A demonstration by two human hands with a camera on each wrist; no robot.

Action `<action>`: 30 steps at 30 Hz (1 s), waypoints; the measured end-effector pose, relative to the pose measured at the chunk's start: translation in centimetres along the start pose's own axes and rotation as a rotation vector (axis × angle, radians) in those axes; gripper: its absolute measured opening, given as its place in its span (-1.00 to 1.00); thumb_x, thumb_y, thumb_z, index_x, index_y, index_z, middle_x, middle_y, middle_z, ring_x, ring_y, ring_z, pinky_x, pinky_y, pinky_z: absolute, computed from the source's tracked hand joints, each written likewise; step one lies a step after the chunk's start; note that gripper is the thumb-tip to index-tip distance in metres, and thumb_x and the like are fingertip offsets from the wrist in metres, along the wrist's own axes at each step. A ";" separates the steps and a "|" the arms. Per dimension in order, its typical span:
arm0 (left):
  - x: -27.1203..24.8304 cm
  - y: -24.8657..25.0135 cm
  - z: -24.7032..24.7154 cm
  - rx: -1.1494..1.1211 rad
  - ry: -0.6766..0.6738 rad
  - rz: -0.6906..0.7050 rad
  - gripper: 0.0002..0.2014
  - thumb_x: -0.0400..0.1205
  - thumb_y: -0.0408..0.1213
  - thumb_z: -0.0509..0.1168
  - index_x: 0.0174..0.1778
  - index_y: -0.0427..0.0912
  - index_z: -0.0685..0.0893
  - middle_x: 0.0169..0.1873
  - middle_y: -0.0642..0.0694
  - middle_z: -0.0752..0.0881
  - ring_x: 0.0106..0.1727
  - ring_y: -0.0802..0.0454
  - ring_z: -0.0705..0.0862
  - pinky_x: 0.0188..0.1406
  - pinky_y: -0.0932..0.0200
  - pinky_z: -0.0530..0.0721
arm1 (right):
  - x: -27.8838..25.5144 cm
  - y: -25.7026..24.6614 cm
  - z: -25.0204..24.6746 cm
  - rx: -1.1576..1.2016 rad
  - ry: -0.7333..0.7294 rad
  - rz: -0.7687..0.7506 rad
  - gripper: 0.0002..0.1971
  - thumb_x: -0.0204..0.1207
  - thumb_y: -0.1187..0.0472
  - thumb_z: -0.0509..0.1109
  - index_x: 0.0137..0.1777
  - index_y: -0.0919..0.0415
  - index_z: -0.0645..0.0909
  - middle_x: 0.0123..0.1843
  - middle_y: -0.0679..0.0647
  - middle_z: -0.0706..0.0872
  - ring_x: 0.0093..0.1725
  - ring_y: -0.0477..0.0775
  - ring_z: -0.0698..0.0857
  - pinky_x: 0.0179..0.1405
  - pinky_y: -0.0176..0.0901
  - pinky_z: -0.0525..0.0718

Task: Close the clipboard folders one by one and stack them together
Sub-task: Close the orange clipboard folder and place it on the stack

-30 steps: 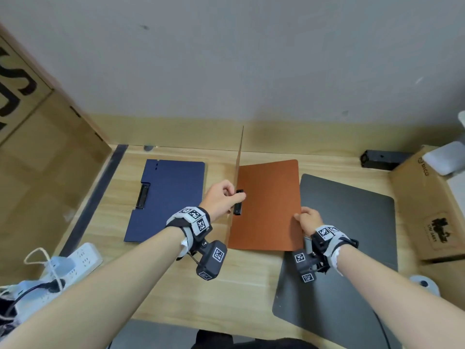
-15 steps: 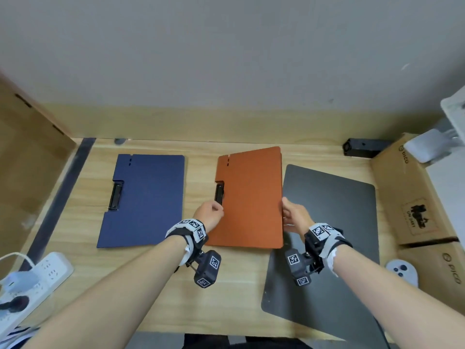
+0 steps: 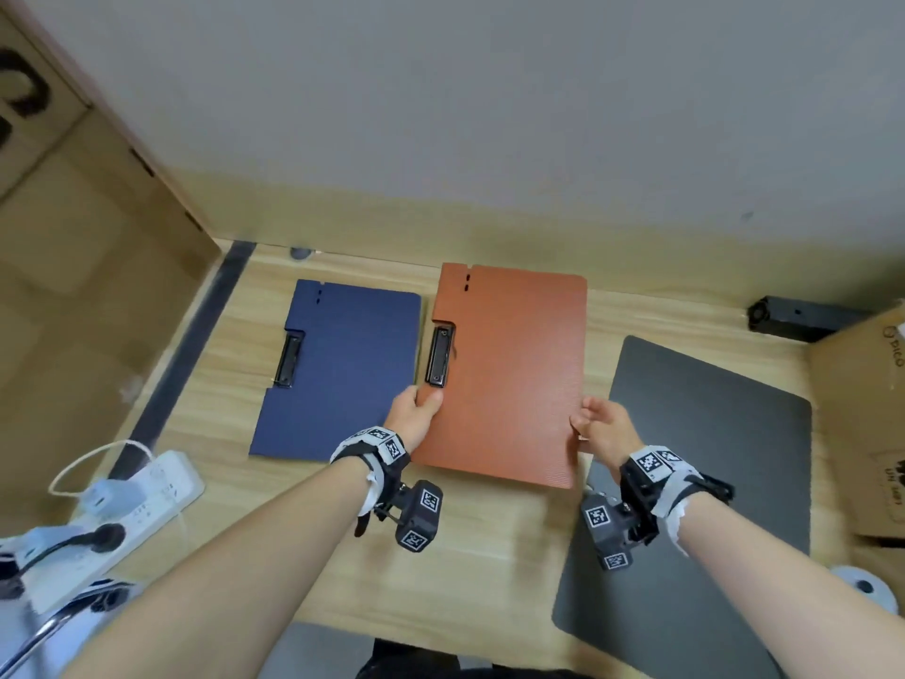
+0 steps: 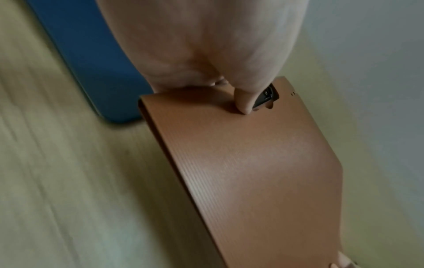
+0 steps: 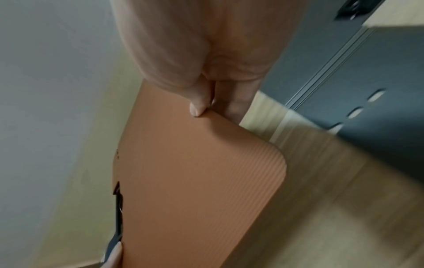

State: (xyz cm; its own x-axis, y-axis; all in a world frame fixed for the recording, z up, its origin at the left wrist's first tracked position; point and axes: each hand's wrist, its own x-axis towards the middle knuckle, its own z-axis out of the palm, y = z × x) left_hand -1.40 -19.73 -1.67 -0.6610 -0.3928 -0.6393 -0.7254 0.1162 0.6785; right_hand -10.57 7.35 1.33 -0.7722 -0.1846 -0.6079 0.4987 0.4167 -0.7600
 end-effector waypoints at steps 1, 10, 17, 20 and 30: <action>-0.1 0.2 -1.3 0.003 0.036 0.025 -0.34 0.52 0.23 0.24 0.42 -0.16 0.53 0.35 -0.19 0.64 0.35 -0.16 0.63 0.39 -0.23 0.57 | 0.5 -0.3 1.2 -0.010 -0.001 -0.009 -0.83 0.59 0.48 0.20 0.00 0.28 0.59 -0.24 0.10 0.69 -0.20 0.13 0.65 -0.14 0.01 0.65; 0.9 -2.9 -13.5 0.142 0.297 0.038 -0.63 0.67 -0.13 0.32 0.33 -0.25 0.55 0.24 -0.17 0.63 0.32 -0.15 0.59 0.12 0.15 0.44 | 3.7 -2.9 15.3 -0.125 -0.085 -0.076 -0.87 0.57 0.43 0.31 0.05 0.26 0.61 -0.14 0.11 0.66 -0.10 0.16 0.67 -0.17 0.01 0.72; 3.5 -5.7 -18.8 0.468 0.388 -0.077 -0.53 0.52 0.02 0.42 0.29 -0.13 0.59 0.30 -0.17 0.58 0.38 -0.20 0.49 0.39 -0.13 0.49 | 5.2 -3.7 21.6 -0.186 -0.181 0.001 -0.65 0.47 0.39 0.42 0.27 0.24 0.63 0.04 0.08 0.78 0.07 0.21 0.76 0.17 0.19 0.73; 4.5 -5.7 -18.7 0.448 0.286 -0.166 -0.27 0.45 -0.07 0.50 0.51 -0.19 0.40 0.45 -0.21 0.49 0.46 -0.23 0.49 0.43 -0.18 0.51 | 5.1 -4.9 22.9 -0.146 -0.176 0.059 -0.51 0.46 0.46 0.43 0.40 0.41 0.49 0.17 0.21 0.71 0.14 0.25 0.72 0.30 0.19 0.65; 4.9 -3.6 -14.1 0.571 0.249 -0.271 -0.08 0.39 -0.10 0.56 0.63 -0.02 0.23 0.57 -0.26 0.26 0.61 -0.29 0.21 0.54 -0.18 0.32 | 4.8 -3.8 19.4 0.038 -0.139 0.233 -0.43 0.48 0.47 0.37 0.50 0.45 0.35 0.03 0.27 0.70 -0.12 0.13 0.67 -0.08 -0.10 0.68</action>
State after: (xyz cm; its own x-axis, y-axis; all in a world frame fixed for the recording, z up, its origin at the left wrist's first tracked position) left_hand 0.67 -34.93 -2.16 -0.4274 -0.6663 -0.6111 -0.8920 0.4208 0.1650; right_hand -8.51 -12.40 -3.18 -0.5749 -0.2090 -0.7911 0.6730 0.4292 -0.6024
